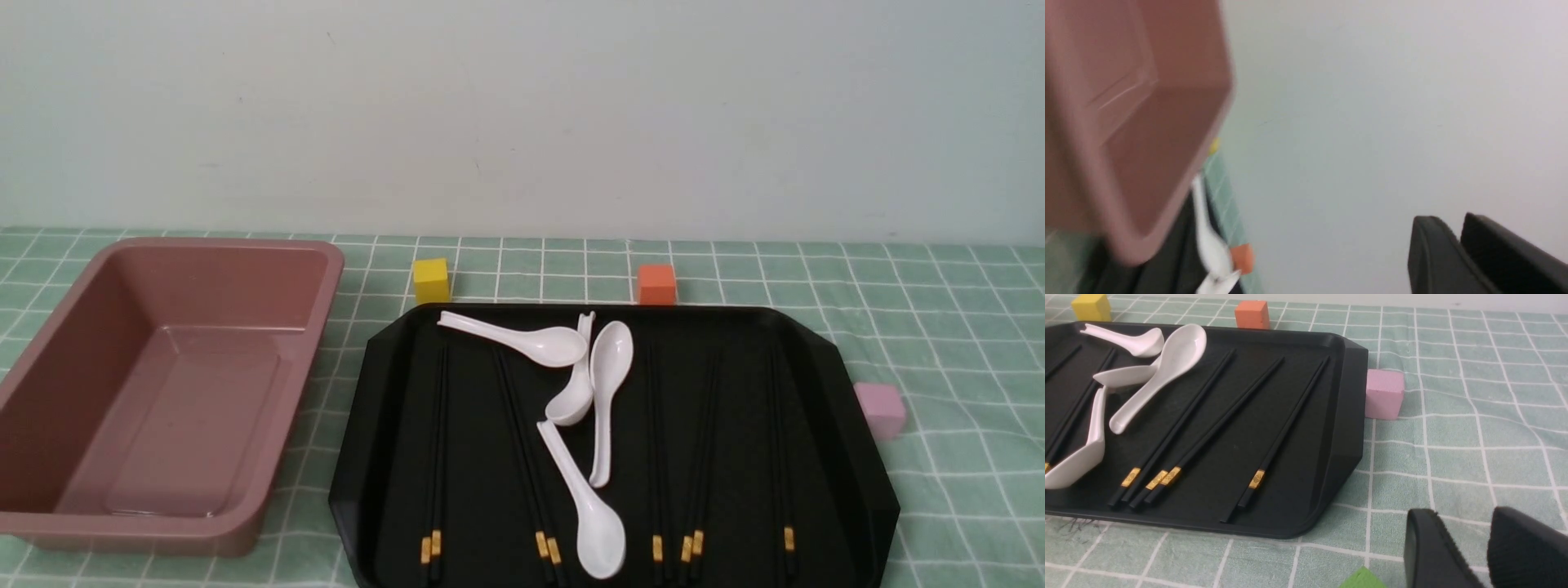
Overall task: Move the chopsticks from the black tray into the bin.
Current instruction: Use the left arm to grab a pair of chopsticks
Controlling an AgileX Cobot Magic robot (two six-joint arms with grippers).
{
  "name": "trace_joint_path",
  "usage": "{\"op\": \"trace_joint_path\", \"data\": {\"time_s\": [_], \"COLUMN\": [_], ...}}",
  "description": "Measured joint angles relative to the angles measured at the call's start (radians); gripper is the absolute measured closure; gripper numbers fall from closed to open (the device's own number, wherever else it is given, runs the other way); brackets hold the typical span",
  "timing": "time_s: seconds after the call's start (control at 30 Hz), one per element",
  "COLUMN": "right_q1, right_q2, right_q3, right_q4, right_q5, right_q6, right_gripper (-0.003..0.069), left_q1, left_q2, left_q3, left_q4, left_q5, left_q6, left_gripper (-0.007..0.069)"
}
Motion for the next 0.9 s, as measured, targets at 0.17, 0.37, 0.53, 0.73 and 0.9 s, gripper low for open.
{"op": "trace_joint_path", "data": {"time_s": [0.17,0.37,0.53,0.73,0.9], "right_q1": [0.000,0.000,0.000,0.000,0.000], "right_q2": [0.000,0.000,0.000,0.000,0.000], "right_q3": [0.000,0.000,0.000,0.000,0.000], "right_q4": [0.000,0.000,0.000,0.000,0.000], "right_q5": [0.000,0.000,0.000,0.000,0.000], "right_q6": [0.000,0.000,0.000,0.000,0.000], "right_gripper": [0.0419,0.0419,0.0419,0.0419,0.0419], "left_q1": [0.000,0.000,0.000,-0.084,-0.252], "left_q2": [0.192,0.655,1.054,1.332,1.477], "left_q3": [-0.294,-0.554,-0.716,-0.794,-0.869], "left_q4": [0.037,0.138,0.235,0.222,0.255], "left_q5": [0.156,0.713,1.011,1.017,0.927], "left_q6": [0.254,0.355,0.409,0.448,0.371], "left_gripper": [0.0637,0.0637,0.0637,0.0637,0.0637]}}
